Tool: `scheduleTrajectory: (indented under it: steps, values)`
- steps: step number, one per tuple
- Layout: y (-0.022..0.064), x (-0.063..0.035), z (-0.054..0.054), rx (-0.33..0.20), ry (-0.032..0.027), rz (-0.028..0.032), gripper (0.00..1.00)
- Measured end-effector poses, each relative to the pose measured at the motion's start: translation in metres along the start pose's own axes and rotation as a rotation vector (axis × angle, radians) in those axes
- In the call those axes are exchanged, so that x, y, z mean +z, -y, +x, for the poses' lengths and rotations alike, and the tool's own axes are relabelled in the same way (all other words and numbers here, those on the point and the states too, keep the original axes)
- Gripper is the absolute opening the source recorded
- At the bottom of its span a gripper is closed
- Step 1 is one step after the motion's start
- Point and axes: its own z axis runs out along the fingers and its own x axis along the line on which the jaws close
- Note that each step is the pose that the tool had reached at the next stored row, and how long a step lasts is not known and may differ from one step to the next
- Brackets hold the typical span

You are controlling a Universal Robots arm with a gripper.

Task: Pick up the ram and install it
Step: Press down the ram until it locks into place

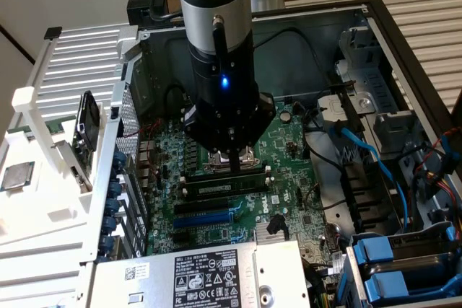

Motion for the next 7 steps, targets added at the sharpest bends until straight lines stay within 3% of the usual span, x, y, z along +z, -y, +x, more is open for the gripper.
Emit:
scheduleTrajectory:
  steps: [1, 7]
  values:
    - [0.0000, 0.0000, 0.0000, 0.041, 0.0000, 0.0022, 0.11]
    - [0.0000, 0.0000, 0.0000, 0.045, 0.0000, 0.0024, 0.11]
